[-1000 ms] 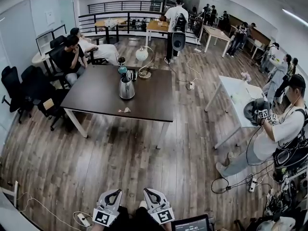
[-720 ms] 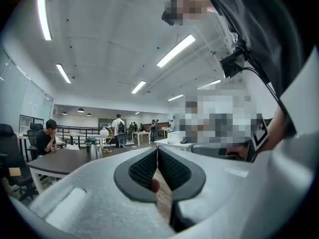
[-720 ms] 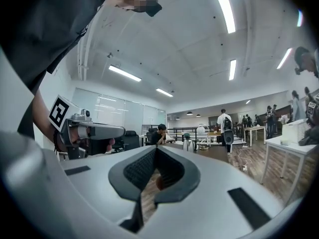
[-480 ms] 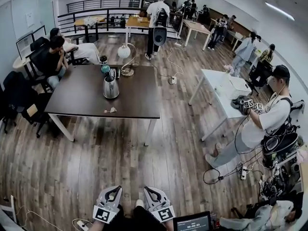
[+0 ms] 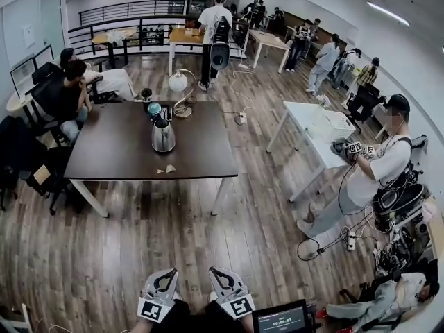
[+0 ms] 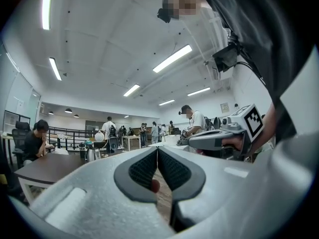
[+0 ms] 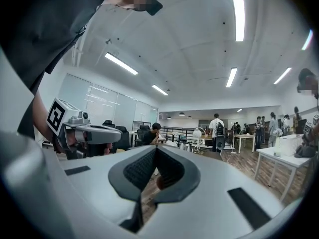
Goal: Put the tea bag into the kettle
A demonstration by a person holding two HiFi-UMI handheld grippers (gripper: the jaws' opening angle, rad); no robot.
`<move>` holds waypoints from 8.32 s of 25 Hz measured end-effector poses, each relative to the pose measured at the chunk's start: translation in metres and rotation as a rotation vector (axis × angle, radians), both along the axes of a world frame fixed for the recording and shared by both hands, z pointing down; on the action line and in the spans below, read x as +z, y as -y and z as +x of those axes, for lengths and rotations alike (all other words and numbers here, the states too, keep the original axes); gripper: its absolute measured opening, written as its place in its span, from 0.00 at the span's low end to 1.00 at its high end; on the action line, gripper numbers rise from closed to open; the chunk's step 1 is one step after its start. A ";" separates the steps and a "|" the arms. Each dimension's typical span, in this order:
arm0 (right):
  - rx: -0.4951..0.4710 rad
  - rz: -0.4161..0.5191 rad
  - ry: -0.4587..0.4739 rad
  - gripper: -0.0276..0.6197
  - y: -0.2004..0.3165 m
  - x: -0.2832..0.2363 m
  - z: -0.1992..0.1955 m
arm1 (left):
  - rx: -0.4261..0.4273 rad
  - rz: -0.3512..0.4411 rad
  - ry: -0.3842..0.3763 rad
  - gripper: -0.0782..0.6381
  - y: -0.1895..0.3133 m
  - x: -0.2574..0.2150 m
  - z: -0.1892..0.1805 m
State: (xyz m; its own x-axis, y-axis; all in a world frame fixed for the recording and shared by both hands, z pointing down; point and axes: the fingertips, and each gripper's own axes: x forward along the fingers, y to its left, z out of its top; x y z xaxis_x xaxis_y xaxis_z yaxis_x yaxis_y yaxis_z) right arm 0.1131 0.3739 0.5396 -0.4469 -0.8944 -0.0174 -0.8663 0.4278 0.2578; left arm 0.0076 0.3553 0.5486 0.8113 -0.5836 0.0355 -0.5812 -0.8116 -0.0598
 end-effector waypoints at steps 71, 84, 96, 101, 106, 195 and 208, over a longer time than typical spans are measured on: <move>0.000 -0.155 0.047 0.05 0.315 0.009 -0.151 | 0.074 0.145 -0.029 0.11 0.310 -0.016 -0.132; 0.001 -0.170 0.092 0.05 0.376 0.021 -0.122 | 0.007 0.041 0.003 0.11 0.364 -0.002 -0.117; -0.039 -0.160 0.134 0.05 0.450 0.025 -0.041 | -0.047 0.007 0.047 0.11 0.430 -0.007 -0.038; -0.059 -0.172 0.144 0.05 0.475 0.028 -0.010 | -0.092 -0.039 0.059 0.11 0.450 -0.006 -0.015; -0.078 -0.180 0.120 0.05 0.490 0.033 -0.003 | -0.119 -0.048 0.062 0.11 0.463 -0.001 -0.016; -0.114 -0.836 -0.547 0.07 0.651 0.334 0.007 | -0.444 -0.104 0.147 0.11 0.506 0.021 -0.182; -0.051 -0.774 -0.387 0.06 0.652 0.292 0.000 | -0.380 -0.098 0.112 0.11 0.509 0.021 -0.170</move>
